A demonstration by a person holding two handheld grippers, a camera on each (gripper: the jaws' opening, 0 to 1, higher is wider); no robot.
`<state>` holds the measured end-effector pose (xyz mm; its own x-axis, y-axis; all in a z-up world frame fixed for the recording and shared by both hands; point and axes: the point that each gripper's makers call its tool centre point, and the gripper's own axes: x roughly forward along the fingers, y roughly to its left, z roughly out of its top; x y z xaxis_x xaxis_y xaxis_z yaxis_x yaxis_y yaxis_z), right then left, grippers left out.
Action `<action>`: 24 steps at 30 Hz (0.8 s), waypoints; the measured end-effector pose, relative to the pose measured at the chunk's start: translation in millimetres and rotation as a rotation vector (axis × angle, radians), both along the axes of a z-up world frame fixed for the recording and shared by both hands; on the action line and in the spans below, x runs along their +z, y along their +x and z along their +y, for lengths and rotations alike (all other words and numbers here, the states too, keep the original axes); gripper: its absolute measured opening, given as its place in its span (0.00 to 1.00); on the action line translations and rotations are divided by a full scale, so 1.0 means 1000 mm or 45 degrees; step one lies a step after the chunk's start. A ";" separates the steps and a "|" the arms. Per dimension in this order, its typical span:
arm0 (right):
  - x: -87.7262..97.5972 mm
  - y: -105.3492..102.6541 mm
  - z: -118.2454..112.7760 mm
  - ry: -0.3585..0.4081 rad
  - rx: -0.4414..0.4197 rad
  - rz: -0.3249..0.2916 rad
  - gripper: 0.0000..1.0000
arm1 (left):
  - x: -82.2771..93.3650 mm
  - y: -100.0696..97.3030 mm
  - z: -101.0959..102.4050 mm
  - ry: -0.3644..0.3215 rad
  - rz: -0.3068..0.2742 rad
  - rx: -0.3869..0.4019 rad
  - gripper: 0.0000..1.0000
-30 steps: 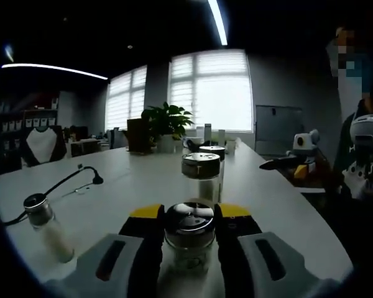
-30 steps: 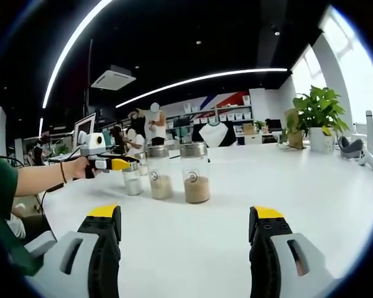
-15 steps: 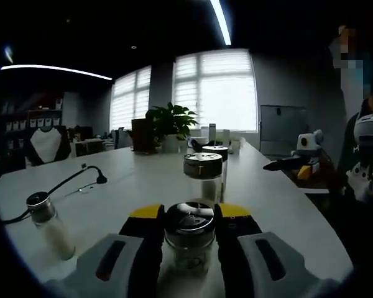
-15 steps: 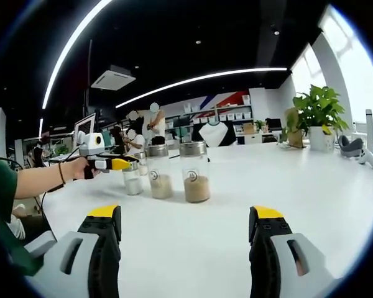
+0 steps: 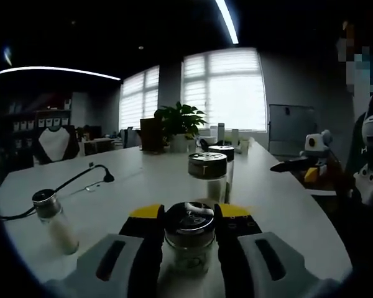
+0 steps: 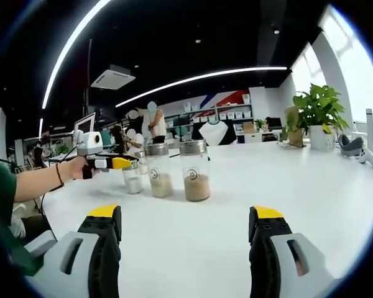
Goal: Rotate the seasoning bottle until the label or dispensing opening points toward the visible target arrow and the bottle remains upright within the marked orientation range
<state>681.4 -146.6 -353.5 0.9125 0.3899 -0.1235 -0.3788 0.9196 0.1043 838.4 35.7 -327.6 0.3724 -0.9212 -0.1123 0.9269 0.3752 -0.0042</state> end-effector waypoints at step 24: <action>0.004 -0.002 0.004 0.003 0.012 -0.019 0.86 | -0.001 0.000 -0.001 -0.030 0.025 0.162 0.33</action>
